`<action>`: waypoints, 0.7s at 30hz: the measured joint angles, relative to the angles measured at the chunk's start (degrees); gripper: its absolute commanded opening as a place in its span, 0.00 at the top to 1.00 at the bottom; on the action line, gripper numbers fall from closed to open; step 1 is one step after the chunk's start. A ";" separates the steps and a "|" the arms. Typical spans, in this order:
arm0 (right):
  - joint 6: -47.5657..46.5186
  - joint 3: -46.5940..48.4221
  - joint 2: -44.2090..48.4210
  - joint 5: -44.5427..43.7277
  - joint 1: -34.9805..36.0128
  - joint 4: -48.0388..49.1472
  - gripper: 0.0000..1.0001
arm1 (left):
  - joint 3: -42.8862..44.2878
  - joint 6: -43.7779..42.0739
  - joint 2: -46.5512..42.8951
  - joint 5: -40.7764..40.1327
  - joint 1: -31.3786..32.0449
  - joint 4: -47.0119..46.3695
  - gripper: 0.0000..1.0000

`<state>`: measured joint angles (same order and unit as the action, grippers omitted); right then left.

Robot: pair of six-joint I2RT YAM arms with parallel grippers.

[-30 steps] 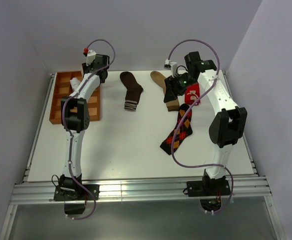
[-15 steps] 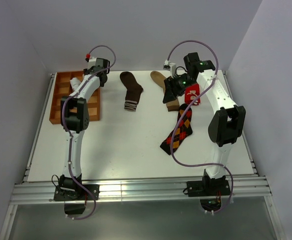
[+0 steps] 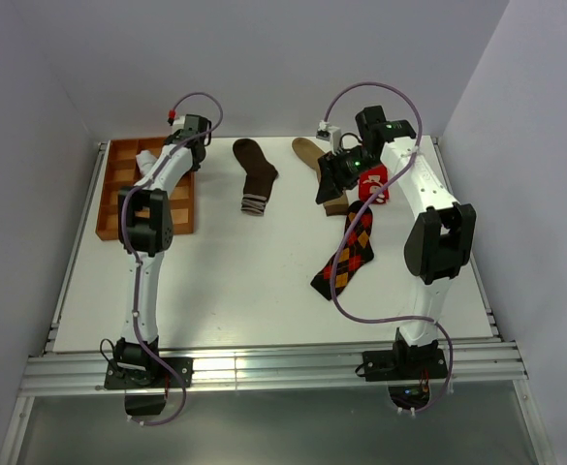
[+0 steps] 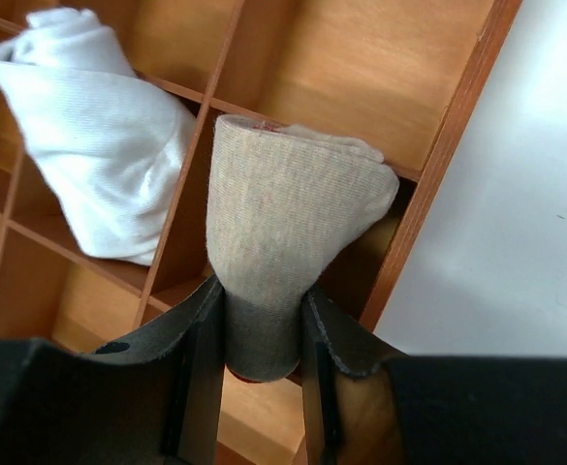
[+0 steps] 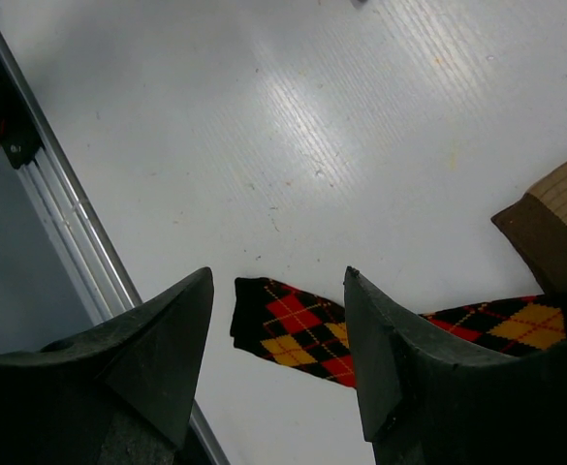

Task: Roll the socks
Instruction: Place the sock in the storage box.

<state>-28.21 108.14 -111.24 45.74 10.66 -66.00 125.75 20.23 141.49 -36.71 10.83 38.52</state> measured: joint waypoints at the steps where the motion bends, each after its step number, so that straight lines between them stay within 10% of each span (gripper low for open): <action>1: 0.00 -0.26 0.00 0.02 0.00 0.13 0.37 | 0.31 0.31 0.15 0.96 -0.26 0.37 1.00; 21: 0.00 -1.66 -0.35 0.46 0.00 0.44 0.37 | 4.48 5.20 2.89 11.28 -4.15 4.17 0.91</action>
<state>-28.21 106.48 -111.59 46.19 10.66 -65.56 130.23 25.43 144.38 -25.43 6.68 42.70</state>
